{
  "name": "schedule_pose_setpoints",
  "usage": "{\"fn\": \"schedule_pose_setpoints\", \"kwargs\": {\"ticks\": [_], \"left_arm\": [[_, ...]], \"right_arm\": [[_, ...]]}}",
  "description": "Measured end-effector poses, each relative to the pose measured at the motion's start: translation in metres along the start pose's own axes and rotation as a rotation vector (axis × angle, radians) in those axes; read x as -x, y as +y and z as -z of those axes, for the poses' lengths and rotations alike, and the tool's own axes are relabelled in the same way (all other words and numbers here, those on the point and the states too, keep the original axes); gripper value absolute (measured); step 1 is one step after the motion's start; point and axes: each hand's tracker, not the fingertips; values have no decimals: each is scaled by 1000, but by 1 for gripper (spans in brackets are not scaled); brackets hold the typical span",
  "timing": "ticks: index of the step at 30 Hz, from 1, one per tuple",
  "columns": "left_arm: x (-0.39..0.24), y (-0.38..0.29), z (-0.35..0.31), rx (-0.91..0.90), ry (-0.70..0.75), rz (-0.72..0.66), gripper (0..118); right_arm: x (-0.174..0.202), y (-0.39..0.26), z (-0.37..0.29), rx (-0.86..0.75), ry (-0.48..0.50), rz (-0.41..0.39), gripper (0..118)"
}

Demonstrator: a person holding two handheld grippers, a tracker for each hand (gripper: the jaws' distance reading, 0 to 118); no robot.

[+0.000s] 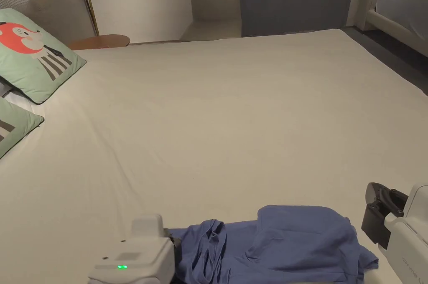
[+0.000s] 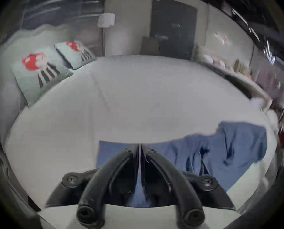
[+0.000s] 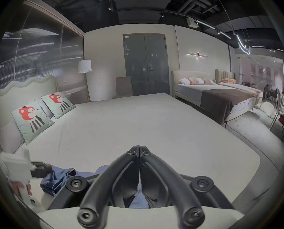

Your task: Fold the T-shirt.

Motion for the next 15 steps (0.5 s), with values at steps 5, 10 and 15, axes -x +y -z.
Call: {"fn": "schedule_pose_setpoints", "kwargs": {"ticks": [5, 10, 15], "left_arm": [[-55, -34, 19, 22, -75, 151, 3], [-90, -38, 13, -41, -98, 187, 2], [-93, -23, 12, -26, -169, 122, 2]], "right_arm": [[-23, -5, 2, -11, -10, 21, 1], [-18, 8, -11, -27, -28, 23, 1], [-19, 8, -10, -31, -30, 19, 1]]}}
